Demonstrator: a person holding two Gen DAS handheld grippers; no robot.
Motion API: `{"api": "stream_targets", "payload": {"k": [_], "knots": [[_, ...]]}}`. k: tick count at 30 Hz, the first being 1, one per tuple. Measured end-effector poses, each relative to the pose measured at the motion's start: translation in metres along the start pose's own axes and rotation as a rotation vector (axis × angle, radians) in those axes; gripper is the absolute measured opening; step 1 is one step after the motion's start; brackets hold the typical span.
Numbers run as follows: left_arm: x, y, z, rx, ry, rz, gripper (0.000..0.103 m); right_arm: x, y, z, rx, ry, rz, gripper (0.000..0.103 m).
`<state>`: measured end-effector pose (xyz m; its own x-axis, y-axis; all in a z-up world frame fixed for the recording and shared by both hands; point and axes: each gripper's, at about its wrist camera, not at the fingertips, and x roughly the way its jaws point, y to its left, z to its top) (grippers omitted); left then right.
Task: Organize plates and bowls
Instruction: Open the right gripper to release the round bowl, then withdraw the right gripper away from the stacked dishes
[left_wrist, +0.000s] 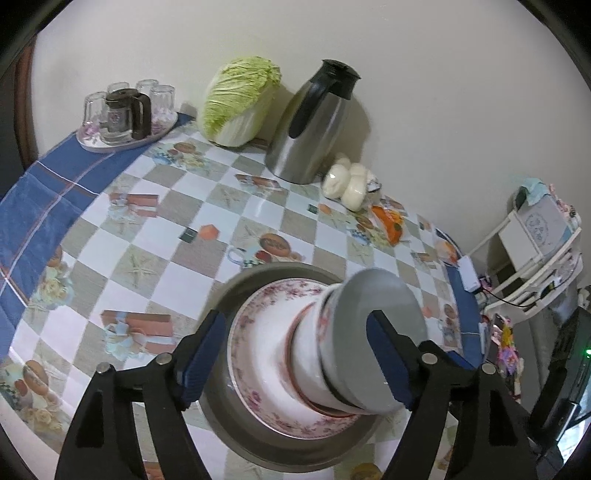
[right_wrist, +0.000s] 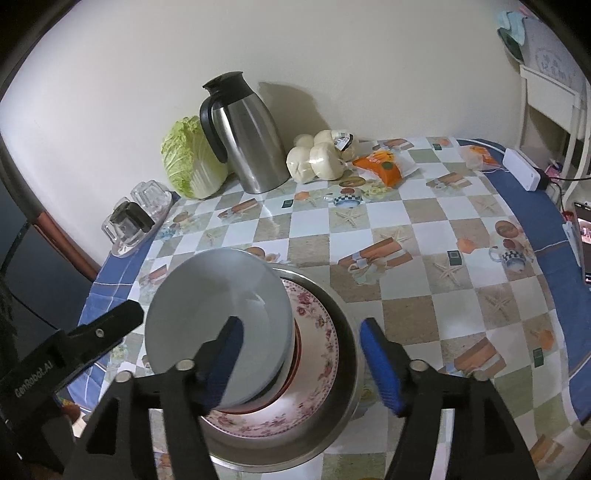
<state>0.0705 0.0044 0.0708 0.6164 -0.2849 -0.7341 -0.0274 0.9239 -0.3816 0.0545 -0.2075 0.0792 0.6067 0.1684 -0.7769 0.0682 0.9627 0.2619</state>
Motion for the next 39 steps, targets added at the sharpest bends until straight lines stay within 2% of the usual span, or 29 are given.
{"api": "stream_targets", "payload": {"k": [4,8,10,12,15,20,28,33,39], "knots": [[0.002,0.007,0.001,-0.006,-0.005,0.044,0.088,0.002,0.001,-0.001,-0.016,-0.004,-0.024,0.083],[0.003,0.014,0.0,-0.013,-0.013,0.072,0.089,0.003,0.0,0.0,-0.016,-0.003,-0.027,0.088],[0.004,0.017,0.0,-0.013,-0.017,0.092,0.089,0.004,0.0,-0.001,-0.019,-0.004,-0.031,0.092],[0.003,0.02,0.0,-0.014,-0.022,0.102,0.091,0.004,0.0,-0.001,-0.022,-0.01,-0.035,0.102],[0.002,0.024,0.0,-0.02,-0.03,0.115,0.098,0.001,0.0,-0.001,-0.023,-0.023,-0.036,0.103],[-0.003,0.028,-0.002,0.002,-0.053,0.138,0.101,-0.001,-0.001,-0.001,-0.022,-0.039,-0.048,0.103],[-0.013,0.035,-0.012,0.058,-0.084,0.181,0.101,-0.012,-0.002,-0.004,-0.015,-0.068,-0.078,0.103],[-0.017,0.042,-0.018,0.084,-0.092,0.243,0.101,-0.02,0.004,-0.009,-0.023,-0.084,-0.081,0.103],[-0.025,0.055,-0.023,0.084,-0.102,0.221,0.101,-0.029,0.011,-0.025,-0.041,-0.105,-0.09,0.103]]}}
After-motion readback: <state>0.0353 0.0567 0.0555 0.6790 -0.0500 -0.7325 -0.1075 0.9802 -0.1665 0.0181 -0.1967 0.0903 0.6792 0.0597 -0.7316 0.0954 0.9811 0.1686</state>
